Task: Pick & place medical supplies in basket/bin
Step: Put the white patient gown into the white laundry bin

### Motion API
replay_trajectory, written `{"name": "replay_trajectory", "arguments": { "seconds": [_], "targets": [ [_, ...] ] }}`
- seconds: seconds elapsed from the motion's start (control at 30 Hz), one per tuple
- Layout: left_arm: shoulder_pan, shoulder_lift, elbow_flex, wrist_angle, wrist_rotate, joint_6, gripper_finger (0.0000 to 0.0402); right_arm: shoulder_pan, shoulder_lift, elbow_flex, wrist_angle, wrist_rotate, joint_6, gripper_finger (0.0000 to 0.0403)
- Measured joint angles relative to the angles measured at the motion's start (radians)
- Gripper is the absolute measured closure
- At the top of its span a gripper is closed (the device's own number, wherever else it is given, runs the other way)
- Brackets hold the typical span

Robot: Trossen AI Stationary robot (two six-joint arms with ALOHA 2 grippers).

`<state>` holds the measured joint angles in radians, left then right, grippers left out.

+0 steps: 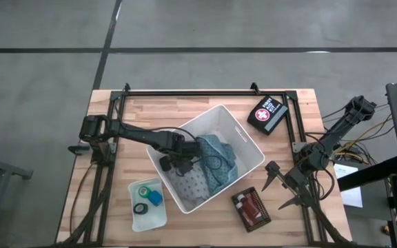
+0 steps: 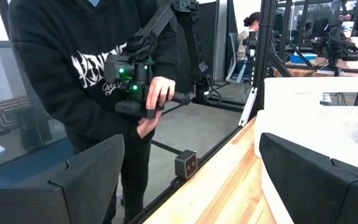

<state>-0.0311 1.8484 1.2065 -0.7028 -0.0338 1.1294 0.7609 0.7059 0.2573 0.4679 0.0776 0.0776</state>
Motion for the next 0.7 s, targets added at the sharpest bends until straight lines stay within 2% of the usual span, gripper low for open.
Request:
{"name": "replay_trajectory", "arguments": {
  "seconds": [0.2,0.3,0.7],
  "targets": [
    [0.0,0.0,0.001,0.041,0.0,-0.107,0.0277,0.0,0.0,0.0,0.0,0.0,0.0,0.0035],
    [-0.002,0.0,0.0,0.058,0.0,-0.1,0.0262,0.0,0.0,0.0,0.0,0.0,0.0,0.0035],
    [-0.004,0.0,-0.001,0.078,-0.007,-0.085,0.0153,0.0,0.0,0.0,0.0,0.0,0.0,0.0035]
  ]
}}
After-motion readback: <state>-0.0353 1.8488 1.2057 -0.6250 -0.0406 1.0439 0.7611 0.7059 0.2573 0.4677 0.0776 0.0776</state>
